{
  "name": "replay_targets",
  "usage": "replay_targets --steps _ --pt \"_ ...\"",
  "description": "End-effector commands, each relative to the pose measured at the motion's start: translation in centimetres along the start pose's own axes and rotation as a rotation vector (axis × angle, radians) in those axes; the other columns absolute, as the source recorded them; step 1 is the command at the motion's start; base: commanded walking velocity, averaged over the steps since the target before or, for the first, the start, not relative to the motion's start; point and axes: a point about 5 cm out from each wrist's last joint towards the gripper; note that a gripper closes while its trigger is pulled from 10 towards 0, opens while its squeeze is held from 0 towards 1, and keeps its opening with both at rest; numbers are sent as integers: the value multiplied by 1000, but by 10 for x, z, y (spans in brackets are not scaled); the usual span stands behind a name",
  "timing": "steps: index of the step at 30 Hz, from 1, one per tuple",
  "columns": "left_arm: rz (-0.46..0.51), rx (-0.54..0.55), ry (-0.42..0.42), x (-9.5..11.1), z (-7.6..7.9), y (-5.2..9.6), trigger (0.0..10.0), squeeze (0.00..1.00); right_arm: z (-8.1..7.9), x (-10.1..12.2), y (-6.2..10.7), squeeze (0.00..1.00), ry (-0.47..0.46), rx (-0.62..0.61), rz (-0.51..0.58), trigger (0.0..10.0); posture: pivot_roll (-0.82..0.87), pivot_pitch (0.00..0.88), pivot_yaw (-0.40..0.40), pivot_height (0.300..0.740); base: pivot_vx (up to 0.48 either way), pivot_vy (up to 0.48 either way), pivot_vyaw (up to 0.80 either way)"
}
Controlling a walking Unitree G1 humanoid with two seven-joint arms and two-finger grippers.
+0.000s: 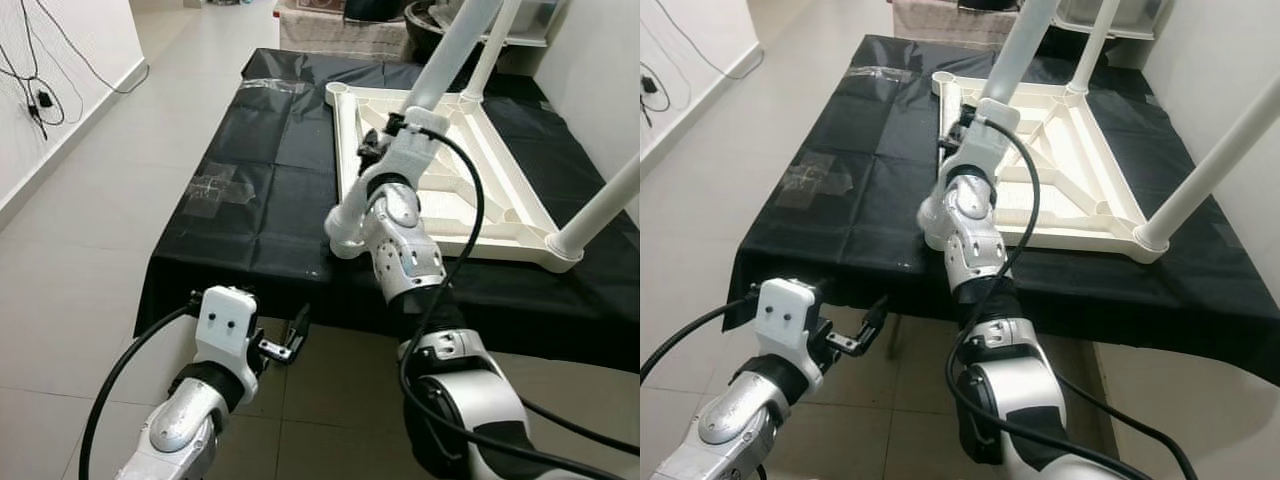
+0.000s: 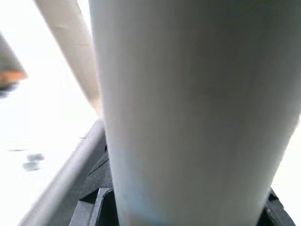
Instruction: Building children table
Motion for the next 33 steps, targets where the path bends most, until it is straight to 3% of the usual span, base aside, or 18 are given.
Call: replay_targets --steps 1,3,4,7,8,11,16,26,33 --pt "-25 22 -30 -3 -5 -2 10000 1000 -17 11 2 0 -52 134 25 10000 119 161 -95 740 0 0 0" --pt "-25 22 -30 -3 -5 -2 10000 1000 -17 11 2 0 -52 134 25 10000 119 161 -95 740 0 0 0" --pt "-17 48 -84 1 -12 -9 10000 1000 -23 9 8 0 -81 225 -5 10000 114 162 -91 740 0 0 0" --pt "-29 70 -133 1 -18 -14 10000 1000 -24 6 12 0 -87 266 -31 10000 112 160 -91 740 0 0 0" --pt "-49 89 -173 1 -25 -21 10000 0 -25 1 17 0 -97 316 -65 10000 110 160 -89 740 0 0 0" --pt "-63 105 -241 3 -35 -31 10000 0 -26 -7 26 0 -96 386 -114 10000 106 162 -84 740 0 0 0" --pt "-66 97 -293 3 -39 -43 10000 0 -27 -19 40 0 -109 452 -185 10000 110 160 -84 740 0 0 0" --pt "-88 57 -295 -5 -34 -55 10000 0 -36 -27 57 0 -138 526 -251 10000 104 159 -78 740 0 0 0" --pt "-101 45 -297 -10 -35 -55 10000 0 -42 -28 66 0 -149 575 -278 10000 102 152 -78 740 0 0 0"
Point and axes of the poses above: a point about 5 cm out from each wrist's last joint towards the gripper, its own y axis pointing back from the gripper into the wrist, its own x axis along the axis of the wrist's last joint, z = x × y, and after that the axes turned 5 degrees about -y, right-handed
